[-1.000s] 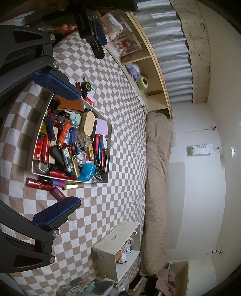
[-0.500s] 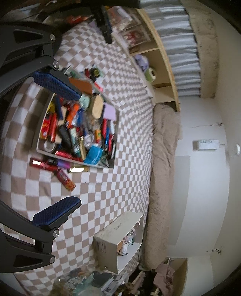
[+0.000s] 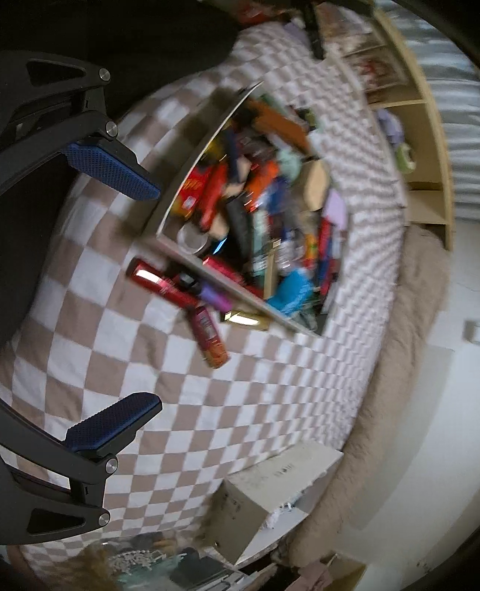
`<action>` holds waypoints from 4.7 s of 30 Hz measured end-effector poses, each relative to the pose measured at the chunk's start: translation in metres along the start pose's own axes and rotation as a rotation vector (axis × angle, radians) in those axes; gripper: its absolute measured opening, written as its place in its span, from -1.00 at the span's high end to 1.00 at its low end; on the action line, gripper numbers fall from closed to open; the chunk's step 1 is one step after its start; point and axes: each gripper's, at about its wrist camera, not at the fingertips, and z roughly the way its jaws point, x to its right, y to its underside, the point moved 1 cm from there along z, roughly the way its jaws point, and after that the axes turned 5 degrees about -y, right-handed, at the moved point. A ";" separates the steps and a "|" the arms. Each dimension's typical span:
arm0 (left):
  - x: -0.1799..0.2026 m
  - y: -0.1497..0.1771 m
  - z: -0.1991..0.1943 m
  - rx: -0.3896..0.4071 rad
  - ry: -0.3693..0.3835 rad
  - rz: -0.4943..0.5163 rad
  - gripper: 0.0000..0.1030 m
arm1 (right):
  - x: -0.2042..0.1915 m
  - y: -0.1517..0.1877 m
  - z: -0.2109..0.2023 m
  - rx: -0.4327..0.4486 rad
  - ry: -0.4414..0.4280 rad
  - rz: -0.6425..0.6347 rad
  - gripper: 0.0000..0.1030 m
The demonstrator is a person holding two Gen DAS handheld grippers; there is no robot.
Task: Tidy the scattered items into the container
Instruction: 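Move both tools toward the mint green lighter and red lighter on the bed, then grasp the mint green lighter with the left tool while the right tool grasps the red lighter, then lift and carry both lighters over the white tray with both tools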
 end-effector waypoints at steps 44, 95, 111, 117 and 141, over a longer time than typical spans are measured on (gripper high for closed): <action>-0.061 -0.032 0.176 -0.201 -0.306 -0.128 -1.00 | 0.082 0.002 0.110 -0.060 0.086 0.303 -1.00; -0.031 -0.066 0.203 -0.324 -0.034 -0.222 -1.00 | 0.103 0.000 0.104 0.001 0.052 0.502 -1.00; 0.002 -0.069 0.224 -0.315 -0.266 -0.271 -1.00 | 0.105 0.002 0.099 0.048 0.022 0.541 -1.00; 0.003 -0.059 0.220 -0.210 -0.272 -0.281 -1.00 | 0.096 -0.012 0.103 0.069 0.042 0.514 -1.00; -0.002 -0.053 0.184 -0.096 -0.171 -0.302 -0.29 | 0.107 -0.008 0.098 0.091 0.097 0.594 -0.60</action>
